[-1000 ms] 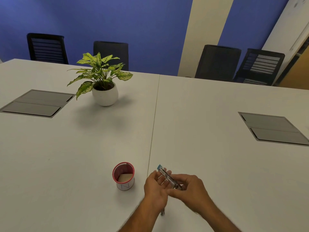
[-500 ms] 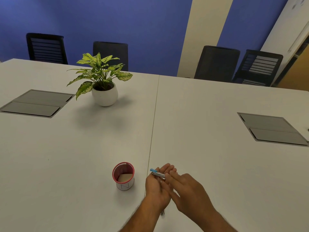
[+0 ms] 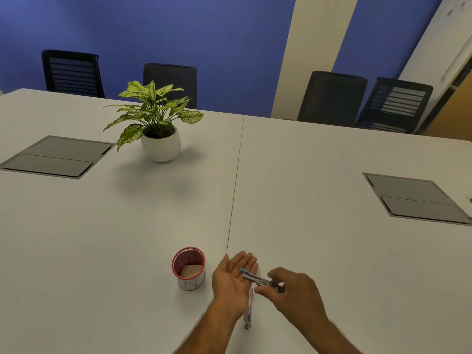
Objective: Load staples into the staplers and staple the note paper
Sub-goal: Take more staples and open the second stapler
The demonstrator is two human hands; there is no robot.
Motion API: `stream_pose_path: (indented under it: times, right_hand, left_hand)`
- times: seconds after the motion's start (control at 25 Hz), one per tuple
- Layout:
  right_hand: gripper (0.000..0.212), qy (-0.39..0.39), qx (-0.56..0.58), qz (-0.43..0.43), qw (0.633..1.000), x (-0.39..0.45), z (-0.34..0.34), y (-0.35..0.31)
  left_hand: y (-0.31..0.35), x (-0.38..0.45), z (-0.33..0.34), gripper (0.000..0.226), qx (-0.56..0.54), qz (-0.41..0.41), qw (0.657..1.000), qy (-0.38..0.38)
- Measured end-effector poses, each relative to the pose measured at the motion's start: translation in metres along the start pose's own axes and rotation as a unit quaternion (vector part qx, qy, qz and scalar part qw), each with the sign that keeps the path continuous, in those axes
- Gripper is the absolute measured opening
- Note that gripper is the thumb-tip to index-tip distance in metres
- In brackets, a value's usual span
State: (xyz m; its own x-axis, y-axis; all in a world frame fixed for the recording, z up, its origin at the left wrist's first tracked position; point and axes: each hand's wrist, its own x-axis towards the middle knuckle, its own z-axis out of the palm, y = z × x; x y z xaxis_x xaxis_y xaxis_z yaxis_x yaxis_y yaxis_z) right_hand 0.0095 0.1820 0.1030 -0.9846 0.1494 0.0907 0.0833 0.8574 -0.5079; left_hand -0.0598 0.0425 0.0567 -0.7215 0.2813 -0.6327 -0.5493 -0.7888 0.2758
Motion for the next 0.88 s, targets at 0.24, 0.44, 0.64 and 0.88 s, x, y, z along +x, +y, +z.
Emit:
stream_pose_path:
  times: [0.24, 0.44, 0.64, 0.88]
  right_hand:
    - [0.018, -0.087, 0.214, 0.232, 0.945, -0.007, 0.024, 0.023]
    - [0.021, -0.112, 0.209, 0.302, 0.923, -0.007, 0.039, 0.043]
    - [0.016, -0.129, 0.132, 0.301, 0.935, -0.003, 0.062, 0.050]
    - [0.008, -0.172, 0.003, 0.263, 0.949, -0.001, 0.080, 0.056]
  left_hand:
    - [0.045, 0.010, -0.015, 0.037, 0.074, 0.073, 0.989, 0.101]
    - [0.089, 0.017, -0.020, 0.033, 0.368, 0.152, 0.898, 0.187]
    - [0.115, 0.026, -0.024, 0.035, 0.759, 0.187, 0.599, 0.173]
    - [0.120, 0.033, -0.026, 0.028, 0.871, 0.130, 0.441, 0.173]
